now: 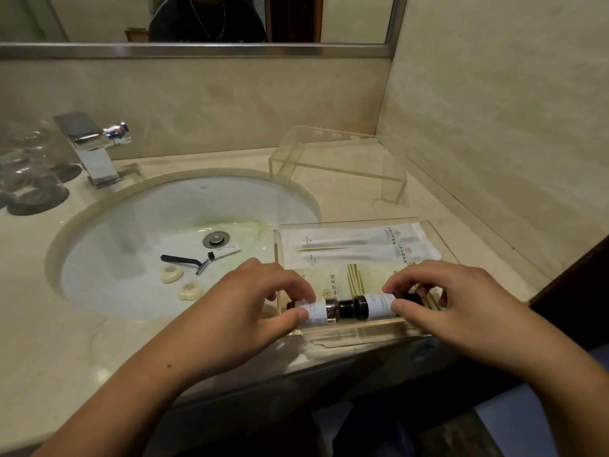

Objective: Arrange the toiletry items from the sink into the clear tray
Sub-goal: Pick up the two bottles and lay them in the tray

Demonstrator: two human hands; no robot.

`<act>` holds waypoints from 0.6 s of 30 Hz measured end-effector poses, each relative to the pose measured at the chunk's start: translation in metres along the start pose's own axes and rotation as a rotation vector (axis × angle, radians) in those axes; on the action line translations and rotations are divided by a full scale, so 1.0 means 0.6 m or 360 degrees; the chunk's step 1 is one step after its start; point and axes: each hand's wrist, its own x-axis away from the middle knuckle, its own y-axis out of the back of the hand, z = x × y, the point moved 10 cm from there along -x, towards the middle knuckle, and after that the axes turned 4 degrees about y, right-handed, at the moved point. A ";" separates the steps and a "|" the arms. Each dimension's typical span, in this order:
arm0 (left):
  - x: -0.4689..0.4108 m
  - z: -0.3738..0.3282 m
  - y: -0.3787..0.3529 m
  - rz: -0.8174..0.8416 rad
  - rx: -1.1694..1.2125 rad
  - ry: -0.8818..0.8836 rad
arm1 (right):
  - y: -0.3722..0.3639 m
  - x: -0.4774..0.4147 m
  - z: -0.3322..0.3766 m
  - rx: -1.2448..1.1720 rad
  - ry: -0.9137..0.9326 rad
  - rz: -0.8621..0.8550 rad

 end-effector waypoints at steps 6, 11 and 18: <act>0.007 -0.001 0.015 -0.0068 -0.0039 -0.0056 | 0.011 -0.003 0.006 0.0046 -0.0011 -0.0091; 0.008 0.007 0.053 -0.0172 -0.0122 -0.0083 | 0.020 -0.031 0.054 0.0054 0.0083 -0.0203; 0.005 0.064 0.137 -0.0290 -0.0242 -0.0029 | -0.019 -0.109 0.172 0.0060 0.0285 -0.0115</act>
